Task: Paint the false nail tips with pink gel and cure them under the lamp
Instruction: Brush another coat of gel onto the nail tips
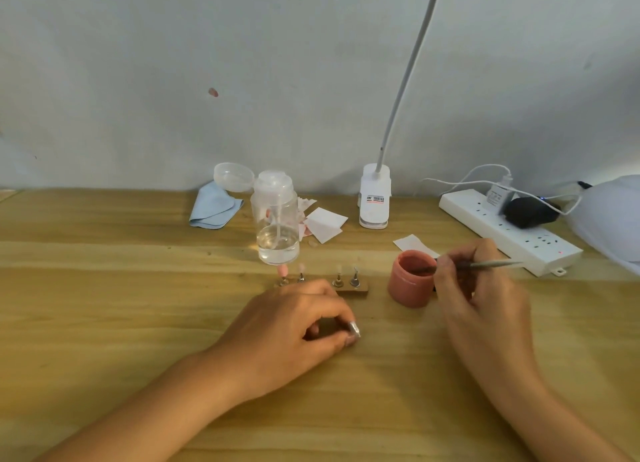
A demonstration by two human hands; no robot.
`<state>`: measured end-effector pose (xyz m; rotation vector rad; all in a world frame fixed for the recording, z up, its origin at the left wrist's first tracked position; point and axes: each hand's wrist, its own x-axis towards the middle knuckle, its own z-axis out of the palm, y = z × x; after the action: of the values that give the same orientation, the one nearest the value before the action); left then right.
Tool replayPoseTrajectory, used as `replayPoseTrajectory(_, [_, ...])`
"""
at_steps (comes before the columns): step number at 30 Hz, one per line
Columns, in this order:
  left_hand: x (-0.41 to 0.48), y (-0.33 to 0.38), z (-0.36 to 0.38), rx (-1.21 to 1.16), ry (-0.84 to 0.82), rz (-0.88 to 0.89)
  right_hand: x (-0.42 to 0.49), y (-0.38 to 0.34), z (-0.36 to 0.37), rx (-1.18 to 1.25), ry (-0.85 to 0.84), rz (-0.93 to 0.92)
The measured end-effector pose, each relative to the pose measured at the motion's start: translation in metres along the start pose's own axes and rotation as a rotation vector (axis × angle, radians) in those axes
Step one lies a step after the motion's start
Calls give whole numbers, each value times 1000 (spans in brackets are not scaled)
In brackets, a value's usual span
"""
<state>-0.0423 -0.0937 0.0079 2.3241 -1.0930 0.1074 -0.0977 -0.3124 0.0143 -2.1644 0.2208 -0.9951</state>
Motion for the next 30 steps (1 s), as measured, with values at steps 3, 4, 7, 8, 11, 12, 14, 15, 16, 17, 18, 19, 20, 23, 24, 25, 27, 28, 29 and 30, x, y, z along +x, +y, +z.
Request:
replayPoseTrajectory(3, [-2, 0, -2, 32, -5, -2, 0, -1, -1, 20, 30, -3])
replayPoseTrajectory(4, [-3, 1, -2, 40, 1, -2, 0, -2, -1, 27, 46, -8])
replayPoseTrajectory(7, [-4, 2, -1, 0, 36, -35, -1, -2, -2, 1, 14, 7])
replayPoseTrajectory(8, [-4, 1, -1, -39, 50, -57, -1, -2, -2, 1, 8, 15])
replayPoseTrajectory(11, [-4, -3, 0, -99, 86, -110, -3, -4, -5, 89, 81, 8])
replayPoseTrajectory(12, [-5, -4, -1, -90, 100, -121, -4, -7, -6, 130, 103, 5])
replayPoseTrajectory(14, [-6, -4, 0, -77, 121, -137, -7, -12, -8, 261, 103, 25])
replayPoseTrajectory(15, [-7, -4, 0, -77, 128, -142, -11, -15, -10, 364, 84, 48])
replayPoseTrajectory(16, [-7, -3, 0, -81, 131, -148, -12, -18, -12, 462, 70, 72])
replayPoseTrajectory(17, [-9, -2, 1, -83, 134, -150, -14, -23, -14, 531, 60, 93])
replayPoseTrajectory(18, [-9, -2, 2, -87, 135, -150, -15, -28, -15, 578, 56, 121])
replayPoseTrajectory(19, [-8, -1, 2, -102, 136, -147, -16, -33, -16, 627, 53, 164])
replayPoseTrajectory(20, [-9, -1, 2, -130, 135, -150, -20, -38, -15, 690, 47, 214])
replayPoseTrajectory(23, [-13, -3, 1, -224, 124, -155, -32, -48, -6, 821, -16, 356])
replayPoseTrajectory(24, [-14, -4, 2, -243, 118, -154, -37, -49, -3, 796, -45, 385])
replayPoseTrajectory(25, [-15, -5, 1, -256, 112, -151, -40, -50, 0, 768, -63, 396])
replayPoseTrajectory(27, [-14, -6, 0, -275, 105, -152, -44, -52, 6, 767, -79, 374])
replayPoseTrajectory(28, [-13, -7, -1, -279, 98, -152, -44, -53, 8, 790, -86, 367])
replayPoseTrajectory(29, [-11, -8, -2, -281, 85, -151, -43, -53, 10, 813, -99, 366])
replayPoseTrajectory(30, [-9, -8, -4, -286, 66, -151, -42, -53, 11, 825, -116, 365])
